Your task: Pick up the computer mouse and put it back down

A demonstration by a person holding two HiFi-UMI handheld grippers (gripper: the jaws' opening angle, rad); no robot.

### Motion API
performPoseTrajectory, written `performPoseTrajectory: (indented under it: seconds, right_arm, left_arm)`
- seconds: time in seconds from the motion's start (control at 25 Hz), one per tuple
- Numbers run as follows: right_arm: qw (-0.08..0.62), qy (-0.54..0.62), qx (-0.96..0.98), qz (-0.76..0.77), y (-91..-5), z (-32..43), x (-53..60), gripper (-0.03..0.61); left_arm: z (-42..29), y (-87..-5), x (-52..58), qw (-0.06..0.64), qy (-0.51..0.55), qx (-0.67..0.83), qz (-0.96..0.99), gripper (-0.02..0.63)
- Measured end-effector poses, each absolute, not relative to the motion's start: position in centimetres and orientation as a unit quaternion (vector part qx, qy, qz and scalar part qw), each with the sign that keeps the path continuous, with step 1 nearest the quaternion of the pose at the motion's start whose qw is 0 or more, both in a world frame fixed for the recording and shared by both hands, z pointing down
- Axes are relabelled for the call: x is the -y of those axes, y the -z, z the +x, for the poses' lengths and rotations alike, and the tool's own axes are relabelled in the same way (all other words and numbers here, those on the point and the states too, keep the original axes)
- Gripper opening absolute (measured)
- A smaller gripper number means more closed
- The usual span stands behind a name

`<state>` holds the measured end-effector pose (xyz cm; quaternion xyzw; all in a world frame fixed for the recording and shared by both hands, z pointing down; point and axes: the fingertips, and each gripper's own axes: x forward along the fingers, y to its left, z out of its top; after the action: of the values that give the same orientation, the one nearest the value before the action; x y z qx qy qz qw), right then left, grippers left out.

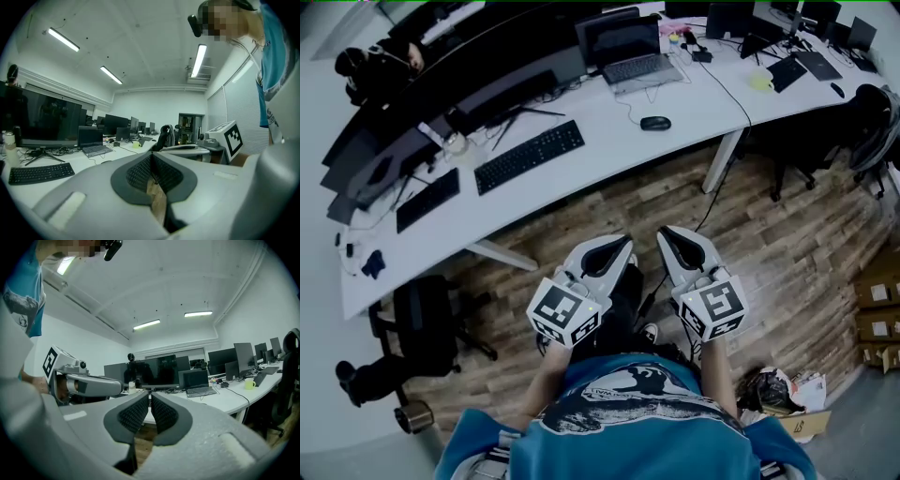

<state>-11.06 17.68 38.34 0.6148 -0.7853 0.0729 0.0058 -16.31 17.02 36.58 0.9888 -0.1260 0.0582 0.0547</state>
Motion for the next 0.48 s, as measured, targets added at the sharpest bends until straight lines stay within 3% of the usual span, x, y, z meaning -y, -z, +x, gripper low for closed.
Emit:
performPoseTrajectory:
  seconds: [0.48]
  right_arm:
    - [0.03, -0.074, 0.762, 0.643, -38.4, -3.5, -6.6, 0.025]
  left_arm:
    - [-8.1, -36.8, -4.7, 0.055, -0.056, 0.087, 0.993, 0.016]
